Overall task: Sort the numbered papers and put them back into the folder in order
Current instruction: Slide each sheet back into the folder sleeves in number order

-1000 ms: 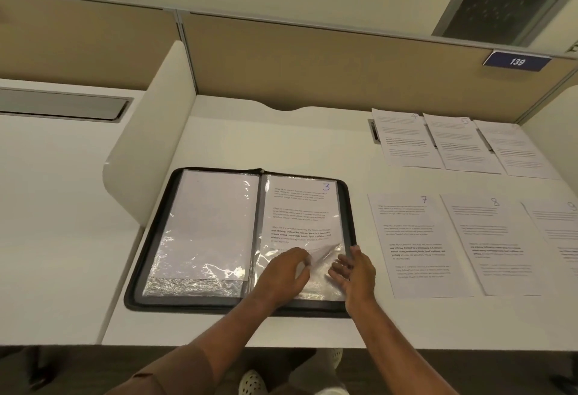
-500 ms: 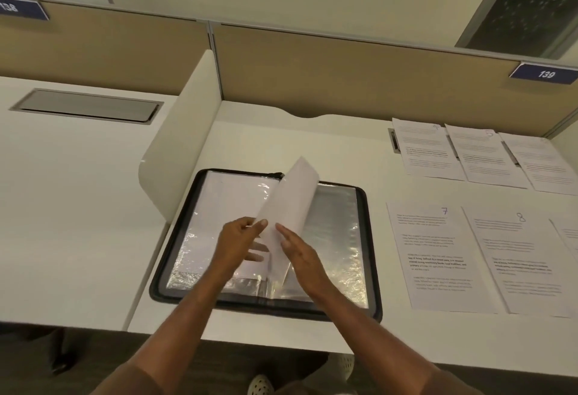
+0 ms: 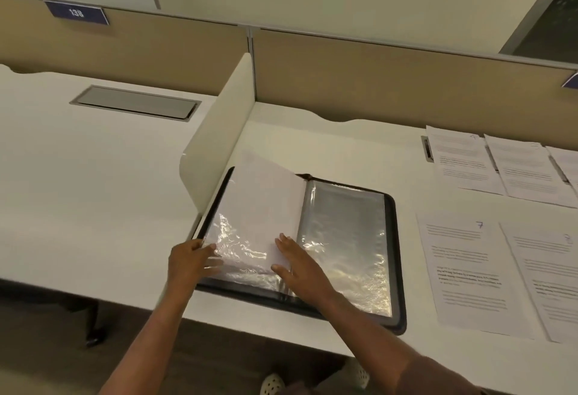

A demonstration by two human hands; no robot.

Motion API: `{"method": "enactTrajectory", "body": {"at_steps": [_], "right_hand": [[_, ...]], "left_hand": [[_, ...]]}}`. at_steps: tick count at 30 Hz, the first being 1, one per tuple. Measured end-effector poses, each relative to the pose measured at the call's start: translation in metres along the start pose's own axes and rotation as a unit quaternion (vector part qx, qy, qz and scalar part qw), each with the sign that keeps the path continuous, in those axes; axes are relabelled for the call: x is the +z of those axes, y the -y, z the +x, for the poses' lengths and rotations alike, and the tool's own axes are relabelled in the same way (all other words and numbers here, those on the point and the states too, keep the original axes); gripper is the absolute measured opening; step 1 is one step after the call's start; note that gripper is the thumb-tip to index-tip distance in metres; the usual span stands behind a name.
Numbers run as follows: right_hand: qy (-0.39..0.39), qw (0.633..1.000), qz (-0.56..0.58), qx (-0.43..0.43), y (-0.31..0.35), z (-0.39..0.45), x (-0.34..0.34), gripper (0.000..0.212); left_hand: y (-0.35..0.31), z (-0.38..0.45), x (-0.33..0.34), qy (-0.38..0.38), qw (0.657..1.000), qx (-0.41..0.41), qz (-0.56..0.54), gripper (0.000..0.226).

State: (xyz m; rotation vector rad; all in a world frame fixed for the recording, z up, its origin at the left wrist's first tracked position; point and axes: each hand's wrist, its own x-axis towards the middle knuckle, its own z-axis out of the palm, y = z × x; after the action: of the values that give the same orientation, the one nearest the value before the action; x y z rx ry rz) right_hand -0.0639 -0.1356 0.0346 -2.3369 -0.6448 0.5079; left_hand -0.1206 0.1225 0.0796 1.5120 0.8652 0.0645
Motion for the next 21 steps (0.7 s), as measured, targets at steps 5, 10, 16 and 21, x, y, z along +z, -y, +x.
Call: {"method": "enactTrajectory", "body": {"at_steps": [5, 10, 16, 21], "right_hand": [[0.045, 0.995, -0.090, -0.026, 0.004, 0.007, 0.009, 0.072], [0.045, 0.989, -0.134, -0.044, 0.006, 0.009, 0.006, 0.067], [-0.006, 0.988, -0.152, -0.027, -0.001, 0.014, -0.017, 0.066], [-0.087, 0.980, -0.179, 0.018, -0.019, 0.018, -0.051, 0.069]], "left_hand": [[0.028, 0.007, -0.011, -0.042, 0.996, 0.007, 0.081, 0.031], [0.040, -0.007, 0.001, -0.112, 0.930, 0.205, 0.284, 0.043], [0.023, -0.007, 0.055, -0.048, 0.833, 0.396, 0.383, 0.050], [0.009, 0.009, 0.114, 0.031, 0.790, 0.413, 0.451, 0.063]]}}
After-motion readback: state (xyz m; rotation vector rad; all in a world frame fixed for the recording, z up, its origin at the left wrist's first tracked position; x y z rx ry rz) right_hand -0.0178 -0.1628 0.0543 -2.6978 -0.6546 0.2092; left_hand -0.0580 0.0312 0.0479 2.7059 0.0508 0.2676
